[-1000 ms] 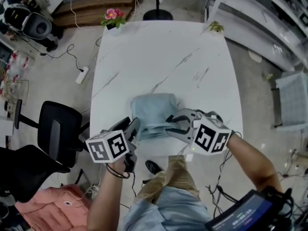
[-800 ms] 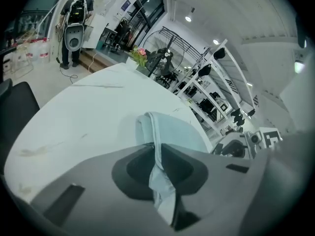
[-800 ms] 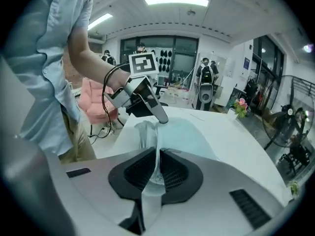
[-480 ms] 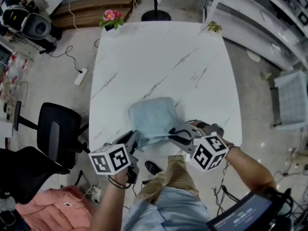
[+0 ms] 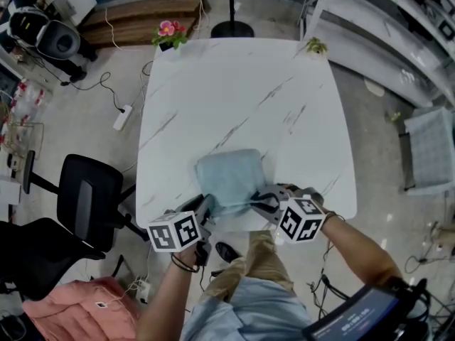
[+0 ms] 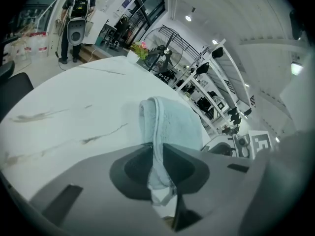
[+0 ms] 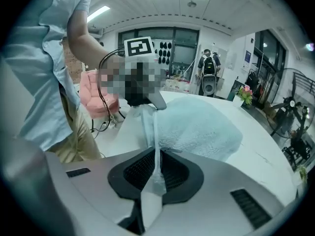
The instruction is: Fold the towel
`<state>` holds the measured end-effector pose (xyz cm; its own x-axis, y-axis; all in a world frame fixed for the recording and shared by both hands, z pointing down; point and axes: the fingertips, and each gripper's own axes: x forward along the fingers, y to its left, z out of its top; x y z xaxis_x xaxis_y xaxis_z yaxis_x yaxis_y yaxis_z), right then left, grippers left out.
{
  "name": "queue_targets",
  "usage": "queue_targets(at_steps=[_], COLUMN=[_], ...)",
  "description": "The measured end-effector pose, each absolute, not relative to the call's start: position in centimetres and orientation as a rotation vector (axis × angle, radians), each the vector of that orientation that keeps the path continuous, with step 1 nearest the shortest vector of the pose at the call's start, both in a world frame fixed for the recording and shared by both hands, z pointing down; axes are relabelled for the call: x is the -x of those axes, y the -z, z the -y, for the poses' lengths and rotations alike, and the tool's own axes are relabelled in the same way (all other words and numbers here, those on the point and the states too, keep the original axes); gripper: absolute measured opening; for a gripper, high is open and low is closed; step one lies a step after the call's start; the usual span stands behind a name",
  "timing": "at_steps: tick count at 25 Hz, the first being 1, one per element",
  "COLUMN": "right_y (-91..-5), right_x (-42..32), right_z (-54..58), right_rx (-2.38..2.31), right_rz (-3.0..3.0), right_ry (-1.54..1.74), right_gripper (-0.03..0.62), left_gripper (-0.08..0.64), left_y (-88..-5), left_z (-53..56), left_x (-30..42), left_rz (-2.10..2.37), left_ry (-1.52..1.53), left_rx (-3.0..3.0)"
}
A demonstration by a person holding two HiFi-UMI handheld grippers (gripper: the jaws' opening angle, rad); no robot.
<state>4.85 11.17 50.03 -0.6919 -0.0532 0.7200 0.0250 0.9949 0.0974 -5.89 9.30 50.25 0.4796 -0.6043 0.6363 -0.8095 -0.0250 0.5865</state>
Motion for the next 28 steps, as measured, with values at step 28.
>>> queue_targets(at_steps=[28], right_y=[-13.2], right_x=[-0.5], right_z=[-1.7], right_rx=[-0.921], right_rz=[3.025], right_ry=[0.229], right_gripper=[0.171], left_gripper=[0.155], left_y=[-11.0], left_z=[-4.1], left_x=[9.0], left_rz=[1.923], left_ry=[0.249], left_rx=[-2.401])
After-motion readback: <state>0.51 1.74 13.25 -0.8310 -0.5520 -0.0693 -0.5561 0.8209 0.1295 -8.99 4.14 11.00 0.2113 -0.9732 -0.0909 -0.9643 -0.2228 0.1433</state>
